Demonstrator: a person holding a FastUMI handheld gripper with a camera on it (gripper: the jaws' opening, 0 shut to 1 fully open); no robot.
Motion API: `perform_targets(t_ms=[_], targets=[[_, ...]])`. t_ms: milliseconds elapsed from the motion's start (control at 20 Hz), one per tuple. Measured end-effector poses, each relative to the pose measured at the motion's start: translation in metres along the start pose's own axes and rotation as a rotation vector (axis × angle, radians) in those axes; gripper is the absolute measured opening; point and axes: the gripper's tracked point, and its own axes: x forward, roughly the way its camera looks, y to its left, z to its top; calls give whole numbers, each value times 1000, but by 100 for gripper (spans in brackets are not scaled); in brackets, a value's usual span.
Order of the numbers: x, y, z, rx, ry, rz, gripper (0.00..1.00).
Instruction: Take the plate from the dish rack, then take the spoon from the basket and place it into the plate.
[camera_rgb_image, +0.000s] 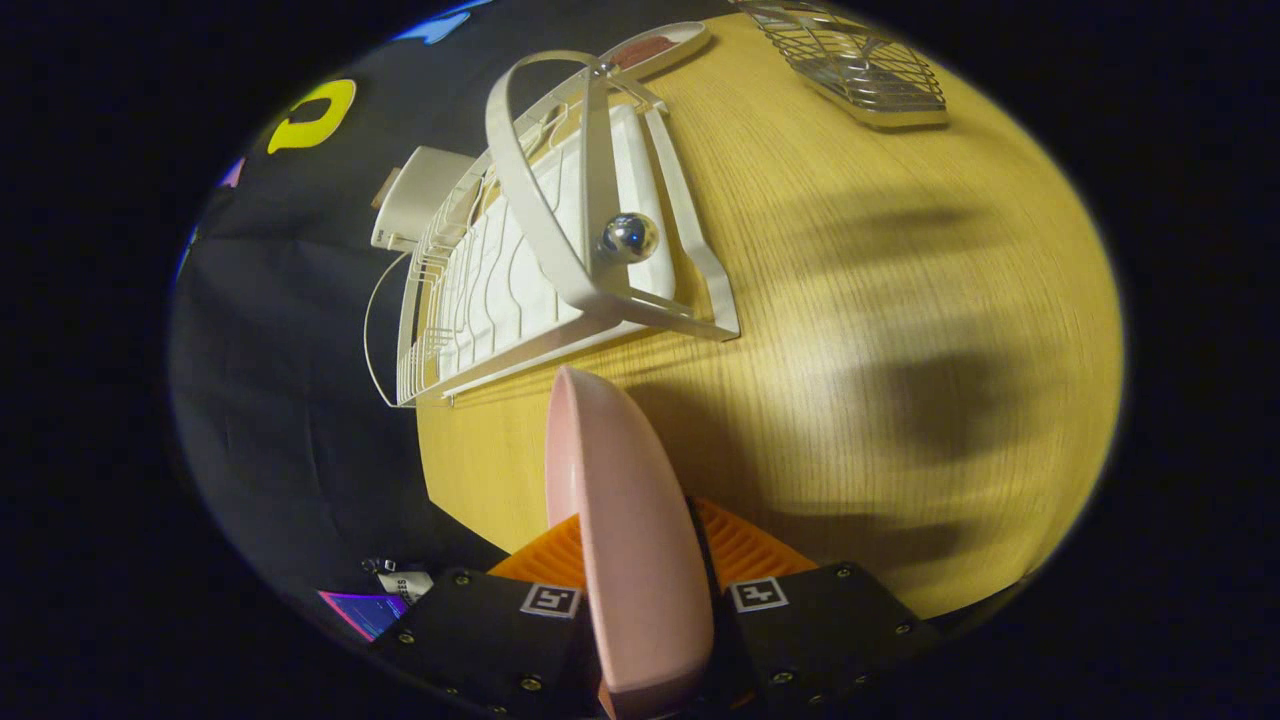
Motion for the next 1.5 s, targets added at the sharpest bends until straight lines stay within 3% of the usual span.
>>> perform_targets(t_ms=[400,700,950,1300,1500], targets=[[-4,-12,-5,-18,34,-16,64],[-34,-21,9,-42,-27,-31,64],[-89,-25,44,-23,-170,-33,64],[-171,-48,117,103,-401,-53,64],[-190,-61,147,168,-447,-59,64]])
